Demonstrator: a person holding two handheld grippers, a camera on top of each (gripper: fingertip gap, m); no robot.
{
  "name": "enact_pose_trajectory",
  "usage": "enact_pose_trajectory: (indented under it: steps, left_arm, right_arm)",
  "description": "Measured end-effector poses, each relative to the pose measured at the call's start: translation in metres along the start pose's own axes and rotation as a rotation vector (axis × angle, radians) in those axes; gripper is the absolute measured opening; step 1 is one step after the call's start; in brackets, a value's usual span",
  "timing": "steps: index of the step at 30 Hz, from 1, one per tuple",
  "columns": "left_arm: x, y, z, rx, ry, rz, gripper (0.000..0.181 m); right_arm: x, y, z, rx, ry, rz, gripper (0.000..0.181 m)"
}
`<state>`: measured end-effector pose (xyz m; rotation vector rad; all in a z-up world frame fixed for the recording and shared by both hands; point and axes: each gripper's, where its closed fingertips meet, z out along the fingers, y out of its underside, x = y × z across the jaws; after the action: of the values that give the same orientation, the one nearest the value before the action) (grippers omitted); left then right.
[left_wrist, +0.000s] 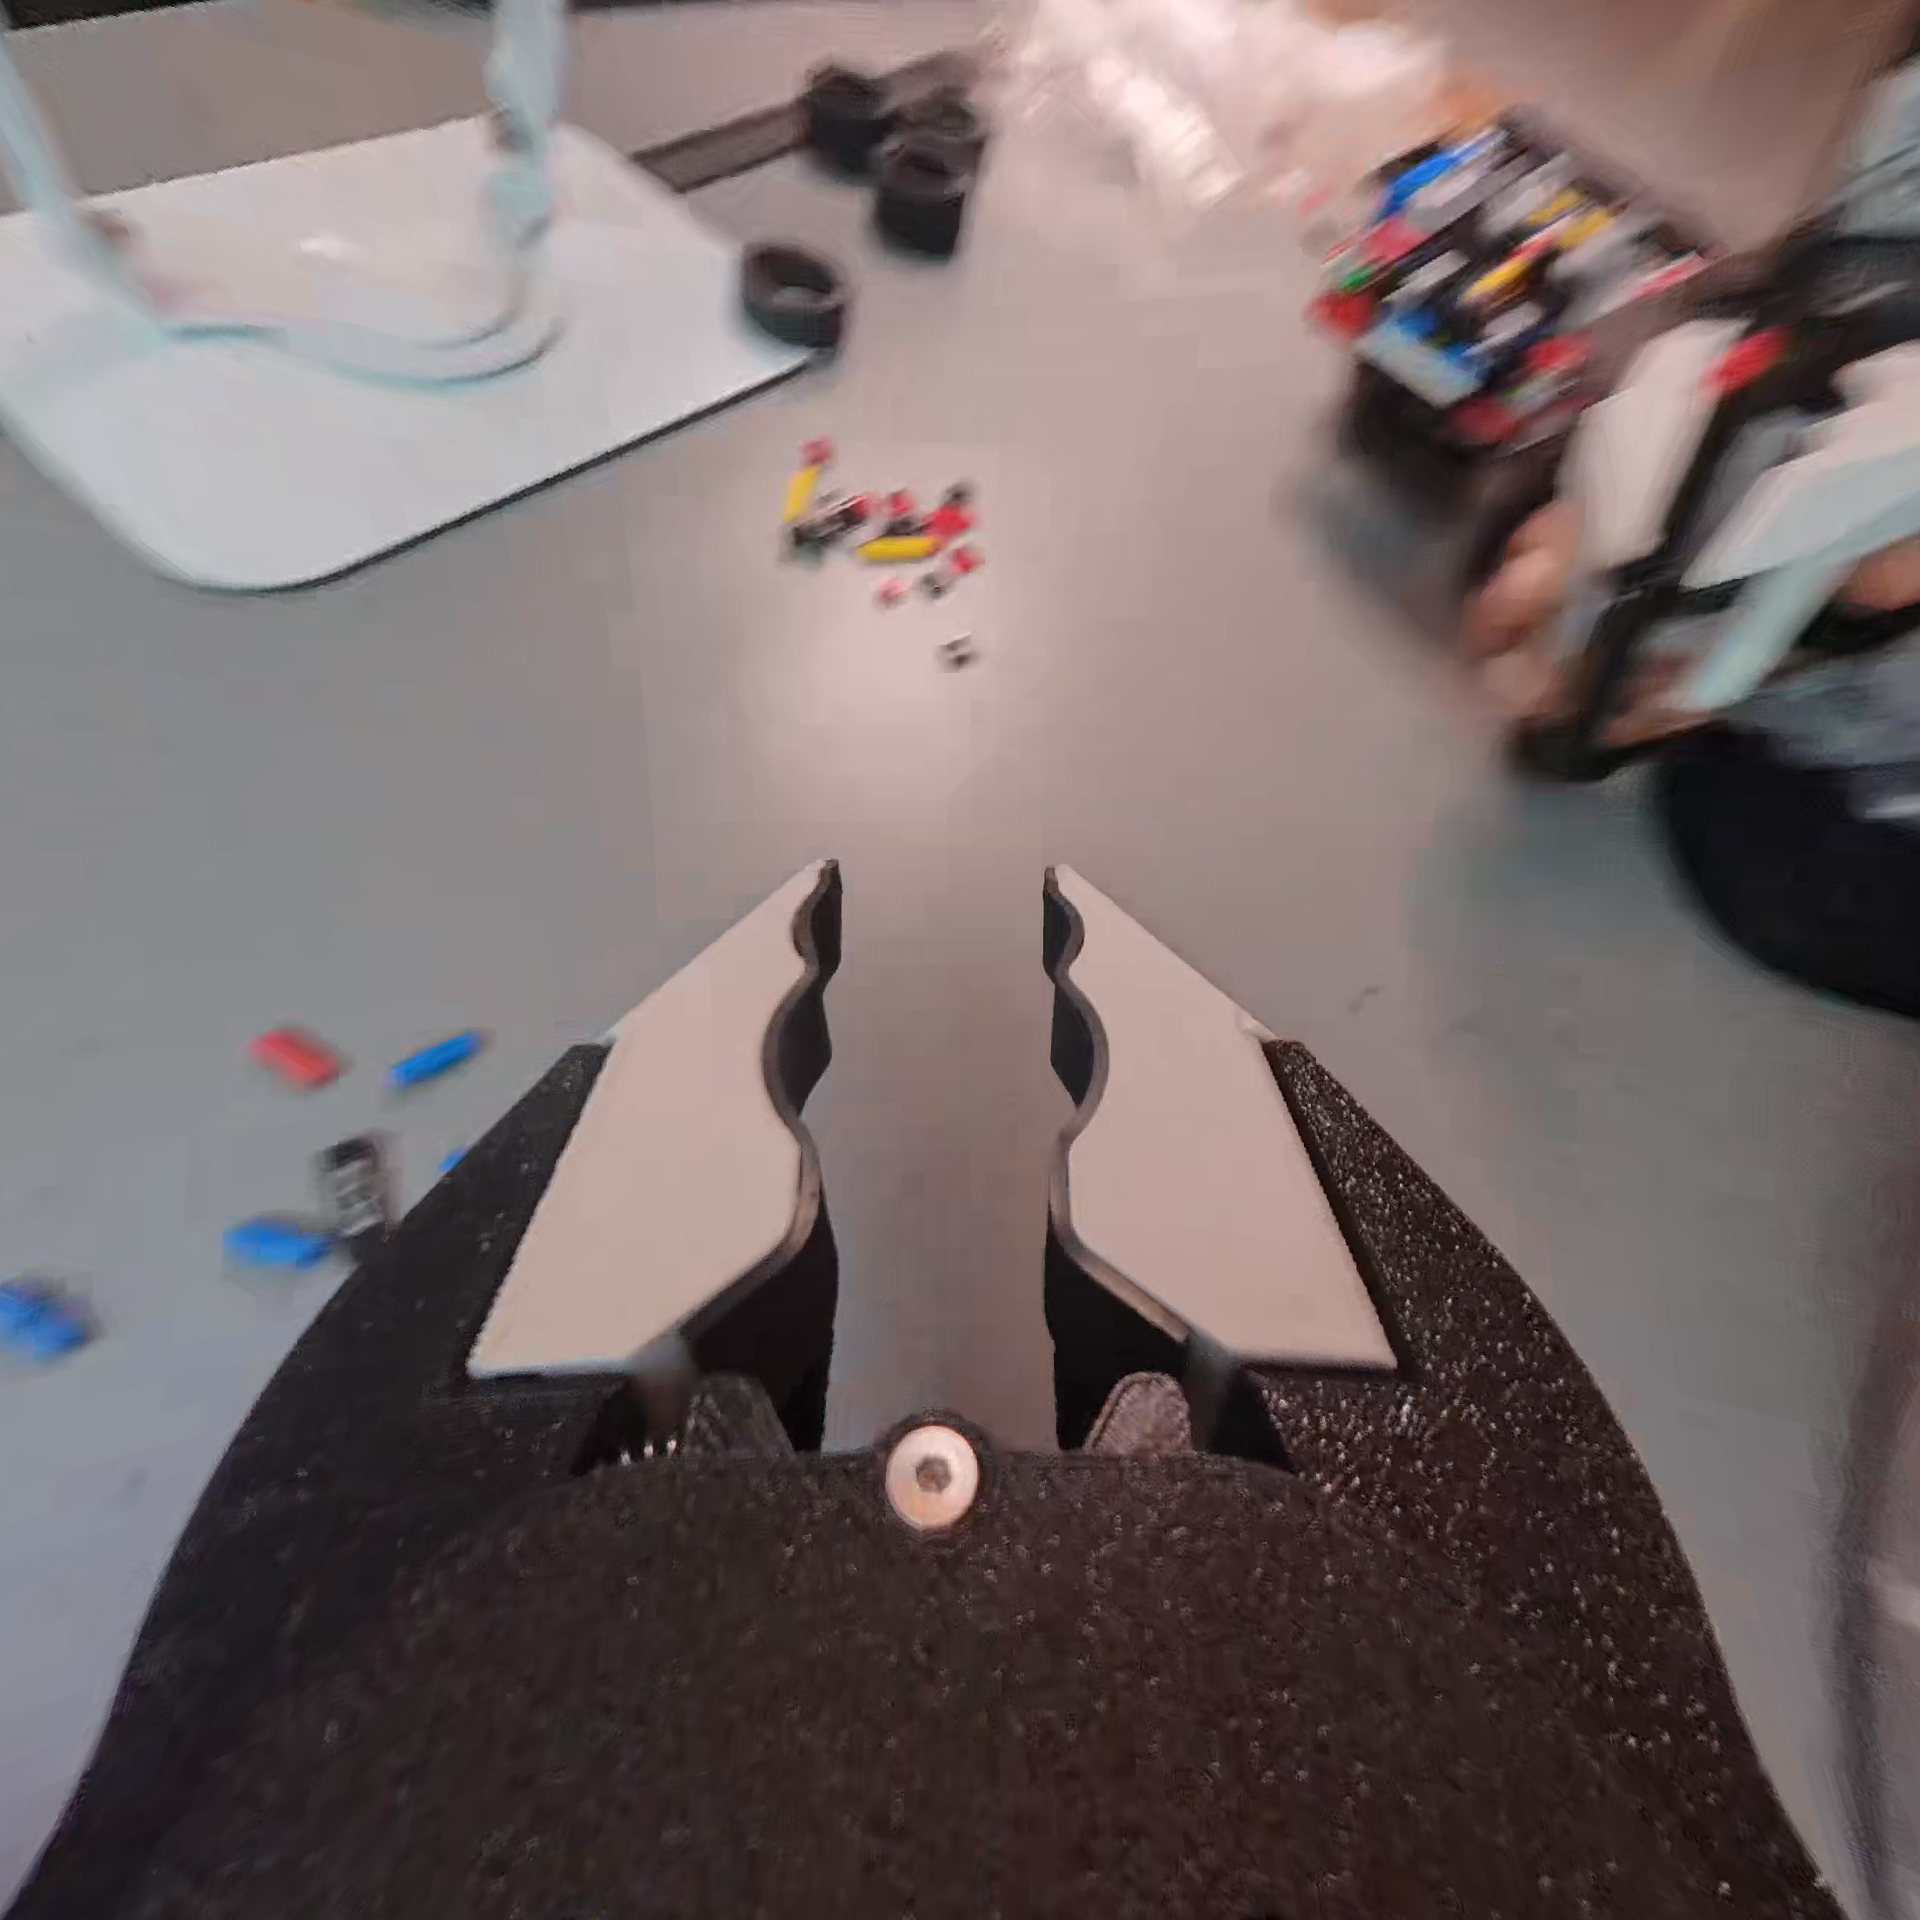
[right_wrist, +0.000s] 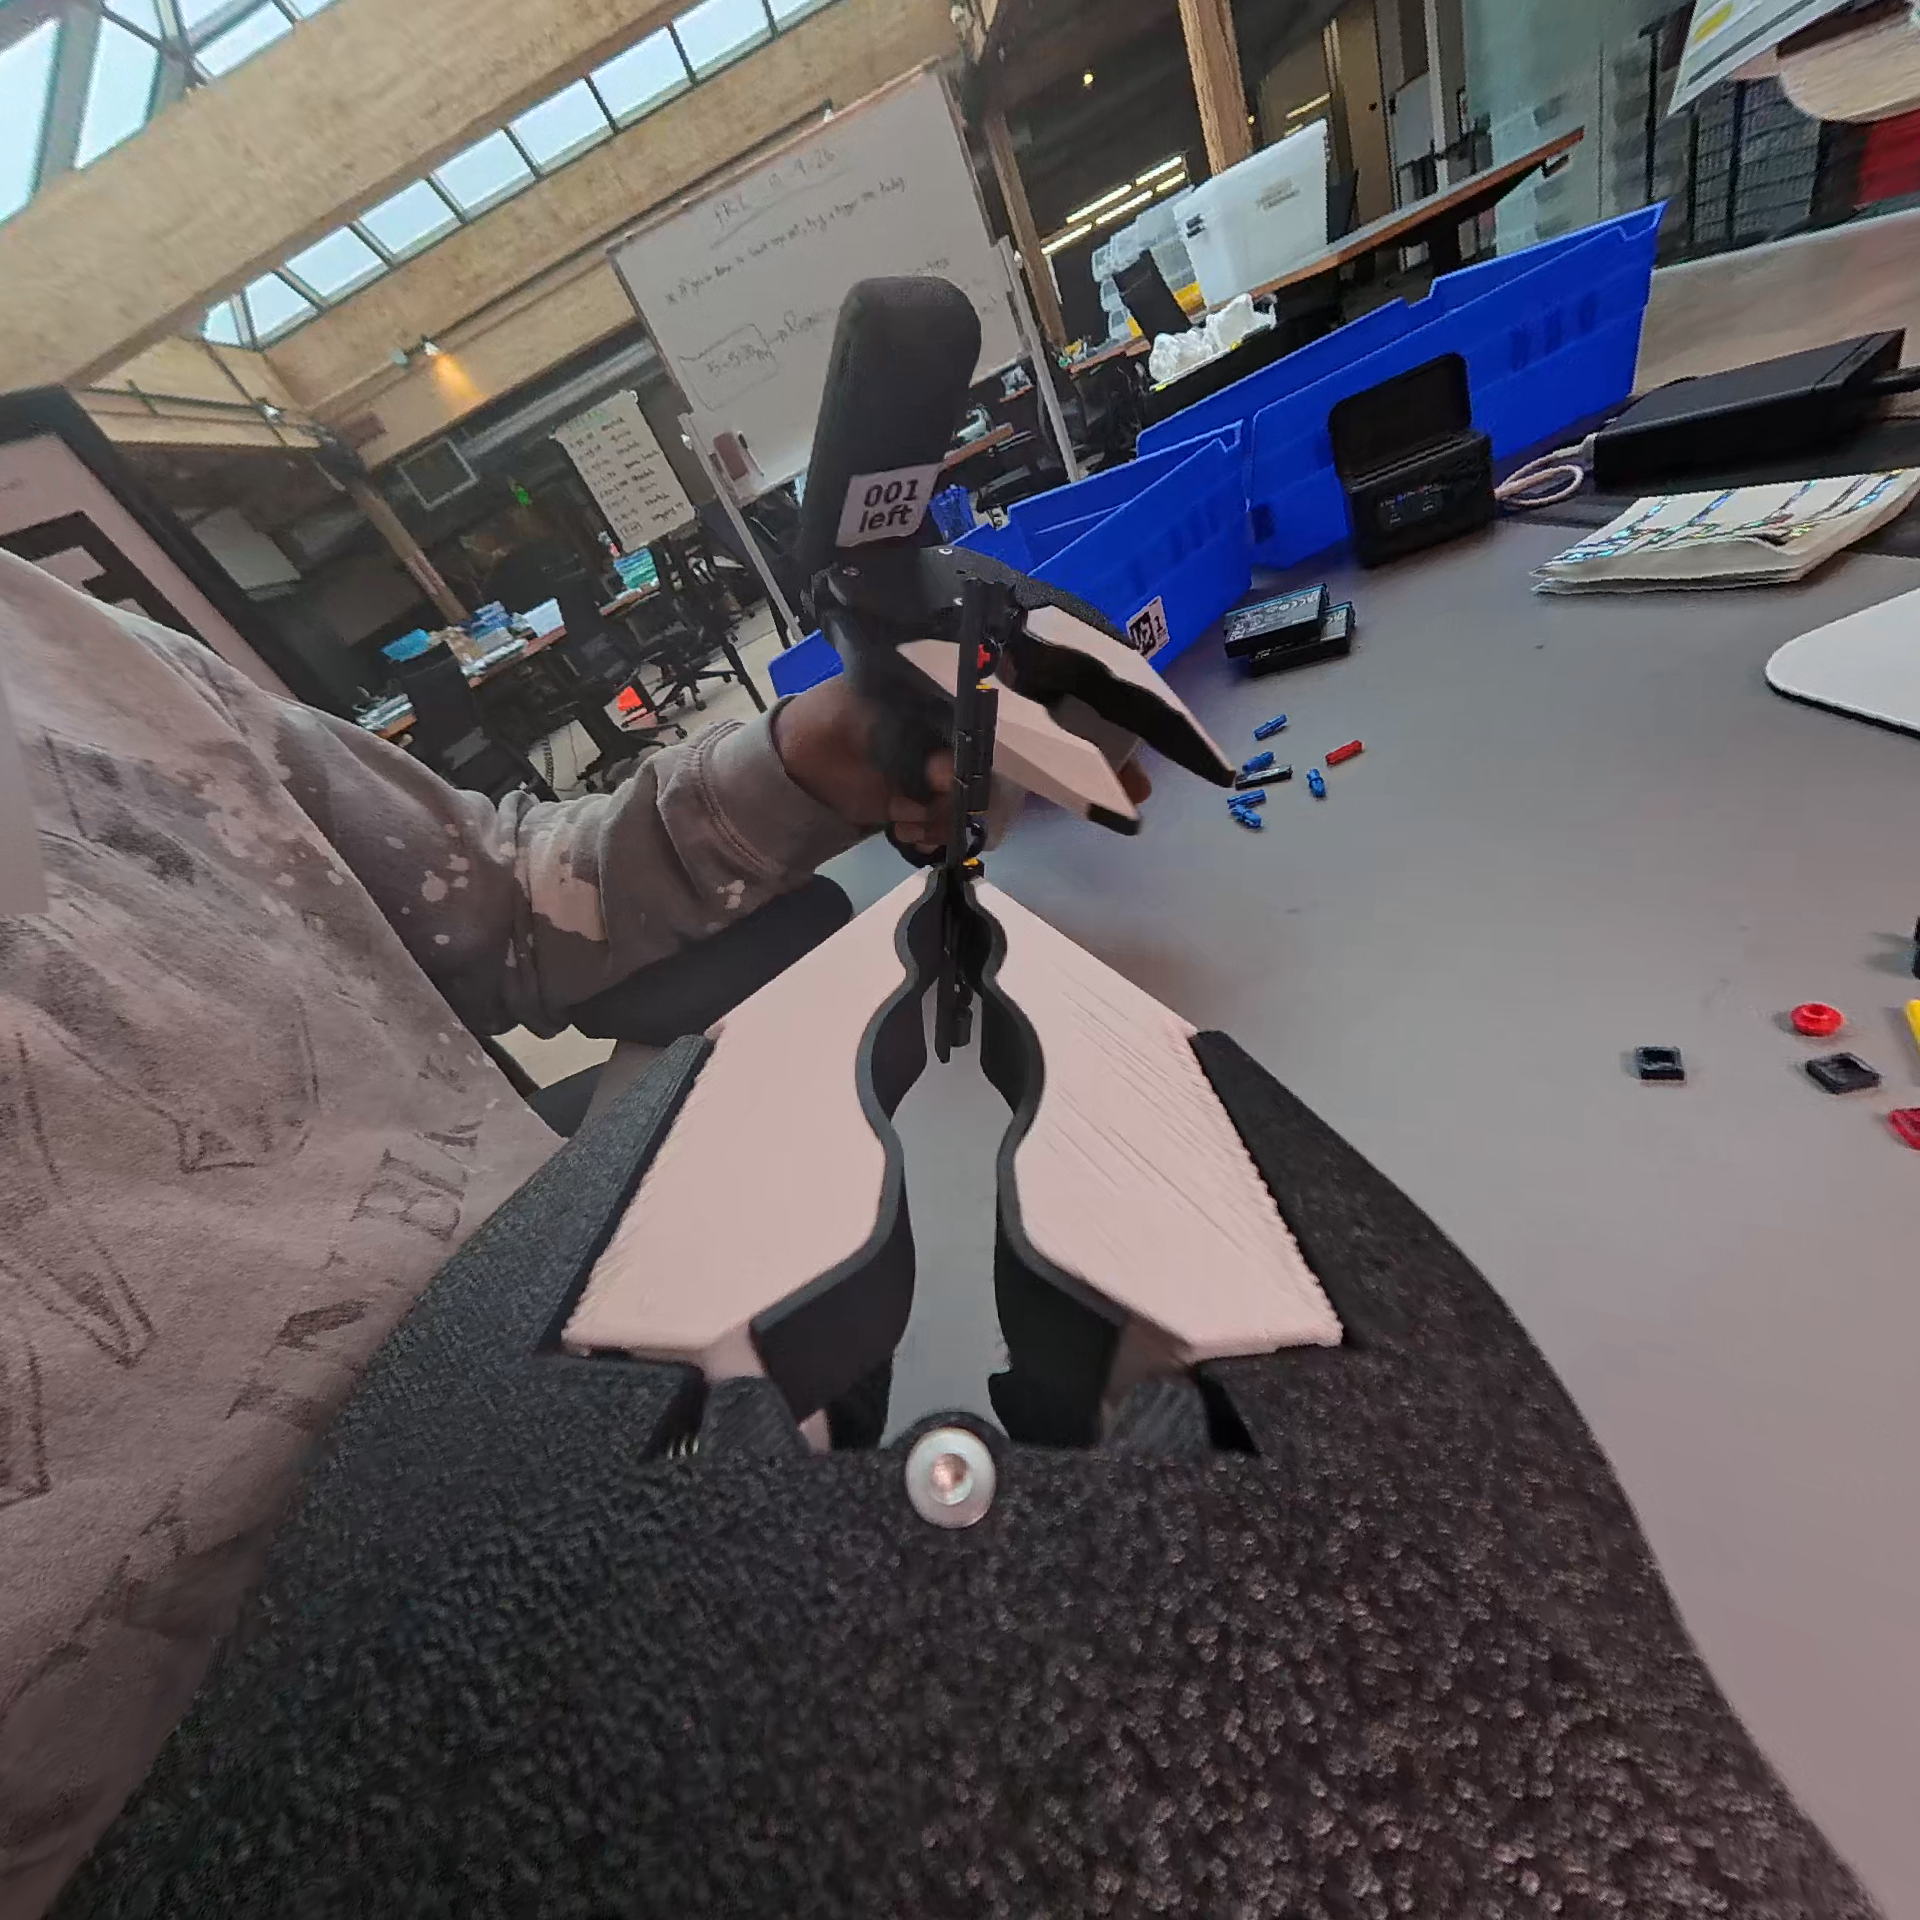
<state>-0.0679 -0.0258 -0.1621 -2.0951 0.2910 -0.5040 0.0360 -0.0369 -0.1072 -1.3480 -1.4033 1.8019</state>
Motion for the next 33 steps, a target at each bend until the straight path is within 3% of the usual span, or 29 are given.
enact_pose_trajectory:
  steps: [2,5,10,16,19,22,33]
  left_arm:
    - [0.058,-0.026,-0.008,0.143,0.329,-0.100,0.035]
    - [0.092,-0.049,-0.018,0.254,0.516,-0.178,0.028]
    - [0.101,-0.047,-0.016,0.248,0.498,-0.122,0.006]
    - [0.103,-0.042,-0.019,0.222,0.498,-0.095,0.003]
    - [0.111,-0.032,-0.015,0.168,0.496,-0.034,0.003]
    - [0.122,-0.026,-0.010,0.135,0.521,-0.013,0.002]
    - [0.136,-0.035,-0.022,0.148,0.595,-0.042,0.000]
  right_arm:
    - [-0.004,0.004,0.004,-0.018,-0.021,0.005,0.001]
    - [-0.011,0.012,0.010,-0.051,-0.064,0.028,0.001]
    - [-0.014,0.020,0.016,-0.081,-0.077,0.034,0.001]
    - [-0.013,0.018,0.015,-0.075,-0.060,-0.010,0.005]
    - [-0.020,0.009,0.016,-0.046,-0.077,-0.038,0.022]
    - [-0.026,0.013,0.018,-0.063,-0.095,-0.067,0.008]
    - [-0.042,-0.006,0.011,0.022,-0.168,-0.104,0.006]
